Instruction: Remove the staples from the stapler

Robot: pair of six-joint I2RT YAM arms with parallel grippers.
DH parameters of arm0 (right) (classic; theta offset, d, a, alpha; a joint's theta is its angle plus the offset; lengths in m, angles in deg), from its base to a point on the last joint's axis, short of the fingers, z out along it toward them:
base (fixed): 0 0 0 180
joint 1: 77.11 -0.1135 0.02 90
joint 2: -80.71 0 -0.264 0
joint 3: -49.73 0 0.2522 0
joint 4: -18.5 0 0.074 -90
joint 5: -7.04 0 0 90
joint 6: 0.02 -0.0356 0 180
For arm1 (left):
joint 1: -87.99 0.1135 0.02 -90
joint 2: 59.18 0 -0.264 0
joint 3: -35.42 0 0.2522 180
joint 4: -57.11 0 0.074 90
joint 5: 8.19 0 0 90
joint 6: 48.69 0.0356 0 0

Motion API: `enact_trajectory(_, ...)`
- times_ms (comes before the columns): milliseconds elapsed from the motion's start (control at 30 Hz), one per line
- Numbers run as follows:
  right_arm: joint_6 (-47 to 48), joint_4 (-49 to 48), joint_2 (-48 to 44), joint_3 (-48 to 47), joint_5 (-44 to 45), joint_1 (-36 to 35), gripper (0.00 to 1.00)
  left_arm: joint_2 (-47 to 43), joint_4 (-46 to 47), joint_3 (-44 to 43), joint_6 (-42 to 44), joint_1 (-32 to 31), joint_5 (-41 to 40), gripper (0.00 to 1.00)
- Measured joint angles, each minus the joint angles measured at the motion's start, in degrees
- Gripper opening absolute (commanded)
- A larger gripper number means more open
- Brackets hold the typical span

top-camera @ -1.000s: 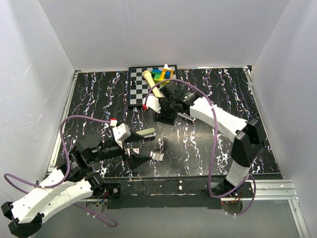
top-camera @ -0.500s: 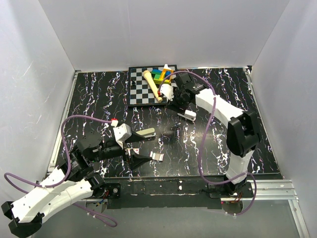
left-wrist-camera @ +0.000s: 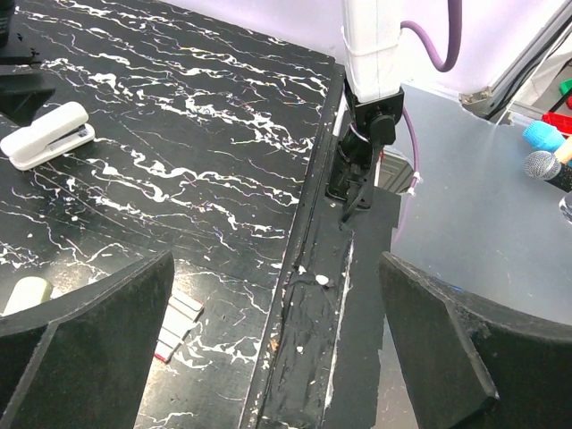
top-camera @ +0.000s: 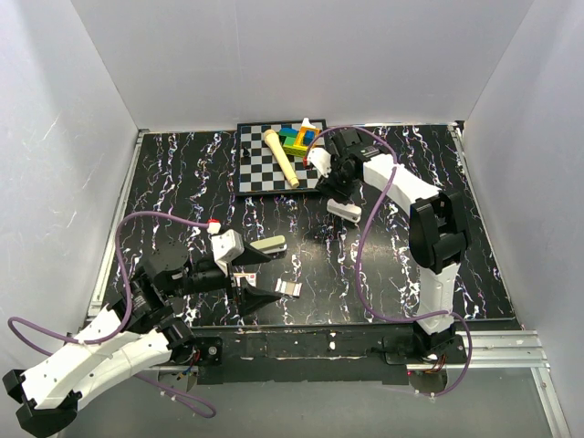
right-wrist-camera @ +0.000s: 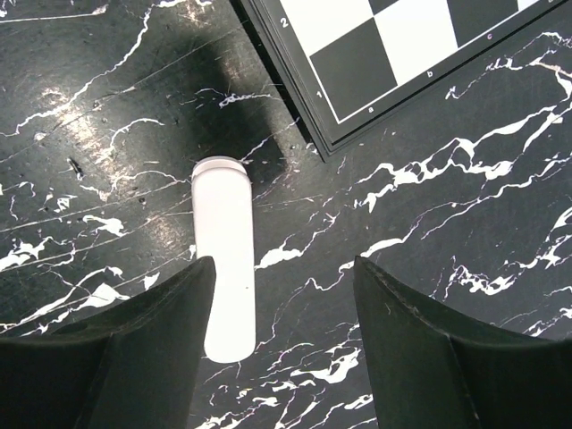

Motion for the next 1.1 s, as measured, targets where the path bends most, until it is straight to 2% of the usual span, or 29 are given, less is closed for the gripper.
enact_trajectory(433, -0.22, 2.95, 0.0, 0.94, -3.93, 0.57, 0.71, 0.68, 0.0, 0.0, 0.0, 0.0, 1.25, 0.98)
enact_trajectory(1100, -0.48, 4.5, 2.1, 1.55, -5.03, 2.27, 0.7, 1.03, 0.0, 0.02, -0.17, 0.0, 1.86, 0.98)
